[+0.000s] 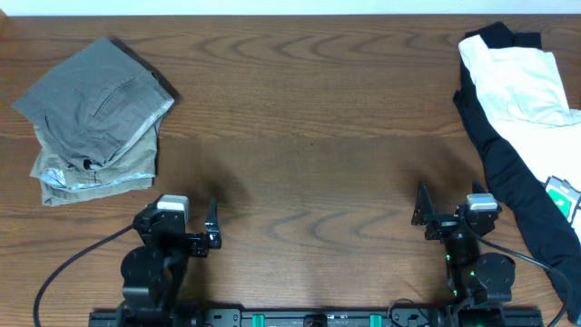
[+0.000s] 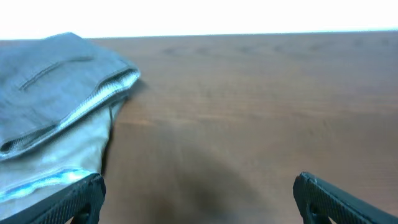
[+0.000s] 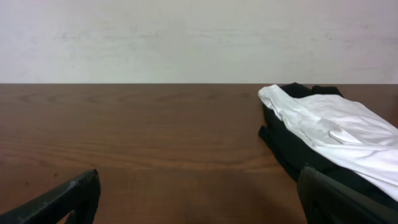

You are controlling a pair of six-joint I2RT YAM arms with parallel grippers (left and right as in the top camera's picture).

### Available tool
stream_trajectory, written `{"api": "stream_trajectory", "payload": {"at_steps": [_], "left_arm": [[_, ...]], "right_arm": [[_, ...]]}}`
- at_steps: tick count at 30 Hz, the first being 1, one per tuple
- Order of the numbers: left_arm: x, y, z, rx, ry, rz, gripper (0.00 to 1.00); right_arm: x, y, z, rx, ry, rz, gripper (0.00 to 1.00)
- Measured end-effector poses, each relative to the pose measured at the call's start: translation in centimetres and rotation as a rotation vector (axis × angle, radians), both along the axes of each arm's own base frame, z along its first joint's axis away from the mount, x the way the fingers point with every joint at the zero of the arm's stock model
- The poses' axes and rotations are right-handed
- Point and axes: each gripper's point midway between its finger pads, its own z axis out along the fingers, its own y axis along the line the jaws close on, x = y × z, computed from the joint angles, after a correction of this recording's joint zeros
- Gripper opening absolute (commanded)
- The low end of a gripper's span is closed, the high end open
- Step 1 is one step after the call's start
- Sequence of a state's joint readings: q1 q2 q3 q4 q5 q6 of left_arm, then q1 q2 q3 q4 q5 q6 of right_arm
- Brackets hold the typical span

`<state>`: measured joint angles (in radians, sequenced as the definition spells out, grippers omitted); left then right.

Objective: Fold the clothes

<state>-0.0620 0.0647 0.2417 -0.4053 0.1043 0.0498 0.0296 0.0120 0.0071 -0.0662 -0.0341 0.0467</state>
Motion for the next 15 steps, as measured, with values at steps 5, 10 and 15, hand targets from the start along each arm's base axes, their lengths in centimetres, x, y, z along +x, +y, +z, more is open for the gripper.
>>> {"api": "stream_trajectory", "payload": {"at_steps": [5,10,15], "left_arm": [[1.1,0.7,1.7,0.001,-0.146,0.043,0.98],[1.9,1.5,2.5,0.026,-0.248,0.089,0.98],[2.4,1.7,-0.4,0.053,-0.196,0.099,0.98]], "right_arm": [[0.0,0.0,0.0,0.000,0.000,0.000,0.99],[0.0,0.0,0.0,0.000,0.000,0.000,0.99],[0.0,0.0,0.0,0.000,0.001,0.001,0.98]]}}
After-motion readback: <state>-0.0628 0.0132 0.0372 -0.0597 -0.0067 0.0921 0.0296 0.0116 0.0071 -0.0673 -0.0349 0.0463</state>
